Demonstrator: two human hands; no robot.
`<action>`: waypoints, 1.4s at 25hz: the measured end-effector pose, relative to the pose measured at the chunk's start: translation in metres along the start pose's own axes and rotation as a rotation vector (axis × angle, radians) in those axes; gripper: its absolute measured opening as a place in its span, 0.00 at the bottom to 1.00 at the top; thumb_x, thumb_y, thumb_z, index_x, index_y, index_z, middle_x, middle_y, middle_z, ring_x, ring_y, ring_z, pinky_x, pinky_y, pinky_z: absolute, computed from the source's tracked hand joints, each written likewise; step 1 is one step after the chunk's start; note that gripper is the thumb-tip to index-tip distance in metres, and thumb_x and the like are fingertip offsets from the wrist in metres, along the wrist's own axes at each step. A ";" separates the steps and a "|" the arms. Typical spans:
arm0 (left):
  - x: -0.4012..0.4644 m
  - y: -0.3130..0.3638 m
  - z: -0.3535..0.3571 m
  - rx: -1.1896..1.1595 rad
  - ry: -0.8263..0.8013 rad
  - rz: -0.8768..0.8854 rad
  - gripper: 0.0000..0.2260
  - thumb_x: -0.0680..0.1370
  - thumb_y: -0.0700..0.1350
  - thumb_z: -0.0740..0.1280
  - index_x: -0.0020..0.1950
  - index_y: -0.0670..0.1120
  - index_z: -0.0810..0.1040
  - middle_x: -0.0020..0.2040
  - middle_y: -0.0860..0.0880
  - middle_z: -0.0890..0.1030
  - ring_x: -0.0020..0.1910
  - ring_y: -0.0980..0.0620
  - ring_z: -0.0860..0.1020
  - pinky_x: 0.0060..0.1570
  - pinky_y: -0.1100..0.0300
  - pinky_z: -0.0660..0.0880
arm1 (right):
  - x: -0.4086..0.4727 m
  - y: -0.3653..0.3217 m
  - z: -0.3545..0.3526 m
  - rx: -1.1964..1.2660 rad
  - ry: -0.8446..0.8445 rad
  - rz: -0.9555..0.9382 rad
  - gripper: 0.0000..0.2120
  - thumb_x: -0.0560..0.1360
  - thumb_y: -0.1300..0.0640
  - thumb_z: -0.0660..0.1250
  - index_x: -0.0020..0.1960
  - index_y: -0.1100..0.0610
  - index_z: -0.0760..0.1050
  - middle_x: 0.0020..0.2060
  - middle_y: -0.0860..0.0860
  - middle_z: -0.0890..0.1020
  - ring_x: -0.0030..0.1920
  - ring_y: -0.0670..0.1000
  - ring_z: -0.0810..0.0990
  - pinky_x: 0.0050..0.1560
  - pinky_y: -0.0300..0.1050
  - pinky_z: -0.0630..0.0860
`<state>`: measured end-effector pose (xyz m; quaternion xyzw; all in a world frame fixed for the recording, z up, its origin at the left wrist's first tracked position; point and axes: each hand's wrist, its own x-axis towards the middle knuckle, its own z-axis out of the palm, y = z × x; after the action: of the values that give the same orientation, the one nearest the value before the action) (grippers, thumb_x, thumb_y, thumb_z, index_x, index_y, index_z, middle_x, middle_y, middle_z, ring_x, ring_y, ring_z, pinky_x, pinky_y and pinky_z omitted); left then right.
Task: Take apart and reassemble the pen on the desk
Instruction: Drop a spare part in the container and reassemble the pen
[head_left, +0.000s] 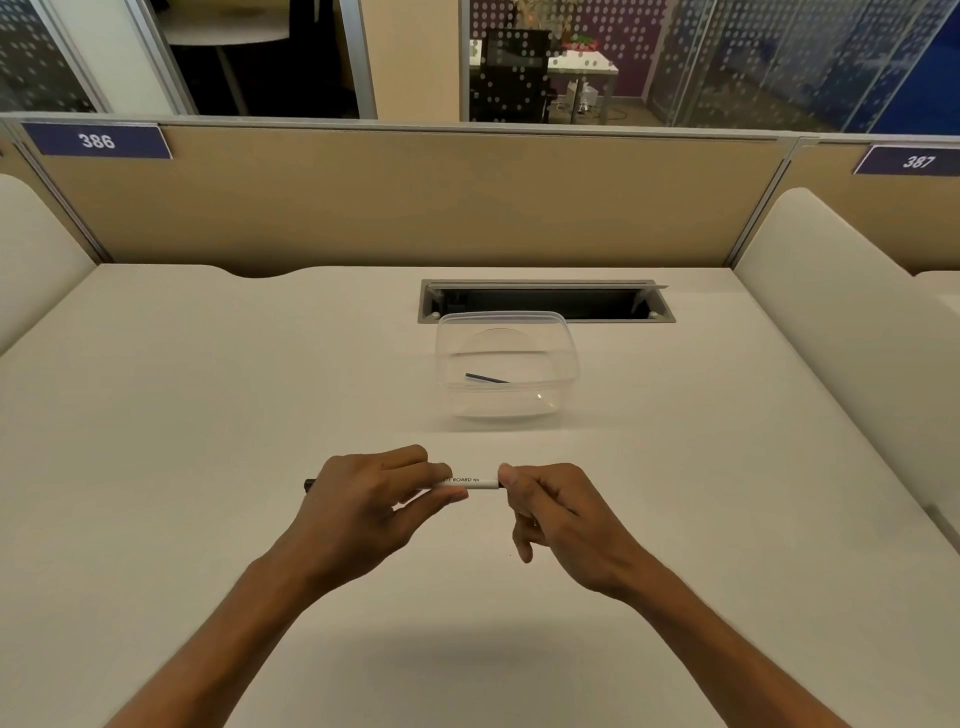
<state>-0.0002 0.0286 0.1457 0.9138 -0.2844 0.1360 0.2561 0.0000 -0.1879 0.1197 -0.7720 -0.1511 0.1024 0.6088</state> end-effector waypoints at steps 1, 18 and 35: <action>0.000 0.000 -0.001 -0.007 -0.002 -0.017 0.14 0.77 0.57 0.62 0.44 0.51 0.83 0.31 0.58 0.74 0.28 0.59 0.69 0.26 0.68 0.59 | 0.000 0.001 0.000 -0.053 0.019 -0.016 0.21 0.81 0.47 0.57 0.29 0.49 0.65 0.24 0.47 0.67 0.24 0.48 0.72 0.30 0.39 0.69; -0.001 -0.005 0.001 -0.194 -0.007 -0.050 0.10 0.77 0.57 0.65 0.44 0.54 0.83 0.30 0.59 0.70 0.29 0.59 0.68 0.27 0.64 0.63 | -0.008 -0.006 -0.005 -0.527 0.022 -0.224 0.14 0.81 0.46 0.52 0.38 0.46 0.64 0.24 0.48 0.75 0.25 0.49 0.70 0.29 0.45 0.68; 0.003 -0.005 0.000 -0.244 -0.055 -0.127 0.12 0.76 0.59 0.64 0.42 0.54 0.80 0.30 0.63 0.74 0.29 0.59 0.71 0.29 0.63 0.65 | -0.007 -0.011 -0.011 -0.731 0.182 -0.428 0.09 0.81 0.49 0.57 0.48 0.50 0.73 0.35 0.44 0.77 0.31 0.44 0.67 0.31 0.36 0.66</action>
<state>0.0053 0.0310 0.1445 0.8954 -0.2476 0.0588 0.3654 -0.0038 -0.1984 0.1333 -0.8940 -0.2796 -0.1549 0.3139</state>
